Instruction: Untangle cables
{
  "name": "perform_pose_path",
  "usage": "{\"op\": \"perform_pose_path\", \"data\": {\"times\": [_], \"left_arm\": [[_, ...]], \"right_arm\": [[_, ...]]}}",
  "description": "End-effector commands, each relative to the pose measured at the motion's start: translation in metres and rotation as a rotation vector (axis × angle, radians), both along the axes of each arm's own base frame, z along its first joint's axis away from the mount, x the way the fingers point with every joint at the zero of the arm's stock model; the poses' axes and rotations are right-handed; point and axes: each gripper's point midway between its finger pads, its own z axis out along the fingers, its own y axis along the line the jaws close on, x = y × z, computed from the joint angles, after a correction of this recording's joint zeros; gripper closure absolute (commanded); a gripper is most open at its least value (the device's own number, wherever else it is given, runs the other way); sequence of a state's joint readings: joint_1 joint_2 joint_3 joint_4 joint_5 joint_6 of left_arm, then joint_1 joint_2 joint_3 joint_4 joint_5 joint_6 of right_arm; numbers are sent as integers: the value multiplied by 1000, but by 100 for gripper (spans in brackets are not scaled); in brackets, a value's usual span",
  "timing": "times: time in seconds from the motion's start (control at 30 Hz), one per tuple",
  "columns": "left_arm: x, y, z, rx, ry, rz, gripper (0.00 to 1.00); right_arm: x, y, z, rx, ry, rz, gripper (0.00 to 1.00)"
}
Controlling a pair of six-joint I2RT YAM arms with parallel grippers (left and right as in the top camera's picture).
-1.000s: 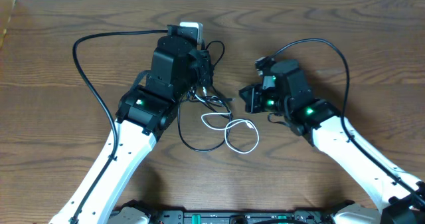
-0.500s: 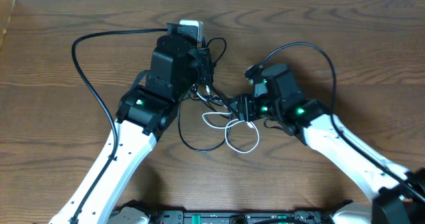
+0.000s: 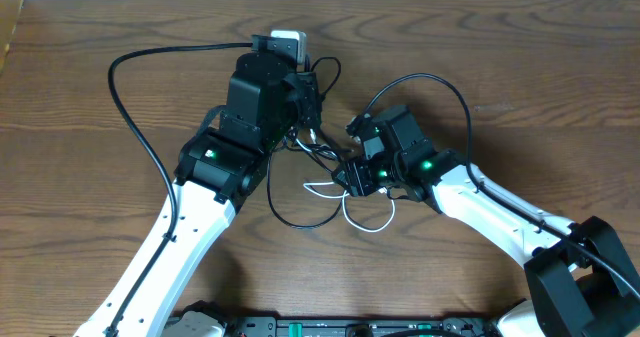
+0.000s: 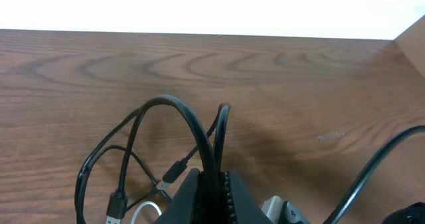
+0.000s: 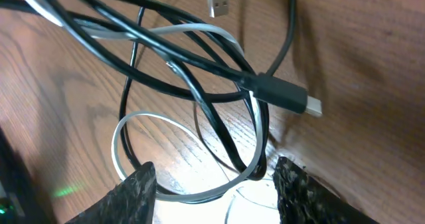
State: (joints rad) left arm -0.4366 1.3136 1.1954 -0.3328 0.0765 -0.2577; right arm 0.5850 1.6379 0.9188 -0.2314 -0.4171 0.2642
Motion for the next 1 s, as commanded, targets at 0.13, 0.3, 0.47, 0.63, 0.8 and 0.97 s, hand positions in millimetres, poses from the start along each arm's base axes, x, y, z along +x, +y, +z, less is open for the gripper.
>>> {"op": "perform_pose_path", "data": {"times": [0.13, 0.3, 0.47, 0.63, 0.8, 0.97], "left_arm": [[-1, -4, 6, -4, -17, -23, 92], [-1, -4, 5, -5, -16, -24, 92], [-1, -4, 6, -7, -16, -26, 92], [-2, -6, 5, -13, -12, -38, 92], [-3, -8, 6, -17, -11, -47, 92], [-3, -8, 6, -17, -11, -46, 92]], "right_arm": [[-7, 3, -4, -3, -11, 71, 47], [-10, 2, -7, 6, 66, -5, 46], [-8, 2, -12, -23, 104, -114, 47], [-12, 4, -23, -52, 158, -217, 48], [-16, 5, -37, -86, 210, -325, 49], [-18, 7, -41, -88, 247, -411, 51]]}}
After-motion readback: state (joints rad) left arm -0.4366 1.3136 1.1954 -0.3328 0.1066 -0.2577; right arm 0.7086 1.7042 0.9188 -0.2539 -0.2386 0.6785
